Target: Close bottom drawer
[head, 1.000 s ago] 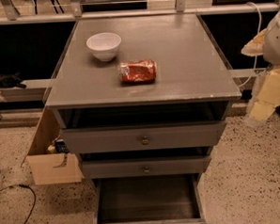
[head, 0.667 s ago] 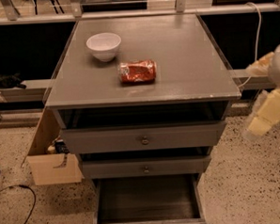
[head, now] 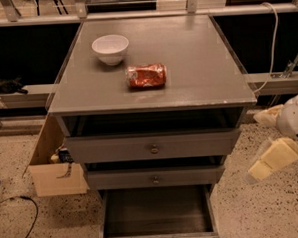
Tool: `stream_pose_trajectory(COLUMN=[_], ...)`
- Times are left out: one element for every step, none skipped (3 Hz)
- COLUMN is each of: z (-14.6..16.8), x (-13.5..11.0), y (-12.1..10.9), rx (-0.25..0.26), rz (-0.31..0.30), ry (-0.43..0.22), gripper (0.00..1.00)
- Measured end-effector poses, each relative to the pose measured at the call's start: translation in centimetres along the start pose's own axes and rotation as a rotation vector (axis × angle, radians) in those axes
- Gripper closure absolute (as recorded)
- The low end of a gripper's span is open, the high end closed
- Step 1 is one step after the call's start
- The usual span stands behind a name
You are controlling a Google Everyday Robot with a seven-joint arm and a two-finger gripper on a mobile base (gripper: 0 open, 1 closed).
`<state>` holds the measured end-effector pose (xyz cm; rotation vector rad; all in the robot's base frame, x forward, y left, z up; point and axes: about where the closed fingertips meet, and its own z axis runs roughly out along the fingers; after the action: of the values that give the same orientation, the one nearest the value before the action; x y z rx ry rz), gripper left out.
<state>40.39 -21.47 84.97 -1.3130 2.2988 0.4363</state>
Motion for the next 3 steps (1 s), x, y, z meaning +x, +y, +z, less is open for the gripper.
stream_pose_trajectory(z=[-0.2,2.0,6.4], x=[-0.2,2.1,5.9], y=[-0.1,0.2,1.9], rx=[0.004,0.005,-0.01], rz=[-0.006,0.076,0.221], ry=[0.003,0.023,0.037], gripper=[0.0,0.0,0.0])
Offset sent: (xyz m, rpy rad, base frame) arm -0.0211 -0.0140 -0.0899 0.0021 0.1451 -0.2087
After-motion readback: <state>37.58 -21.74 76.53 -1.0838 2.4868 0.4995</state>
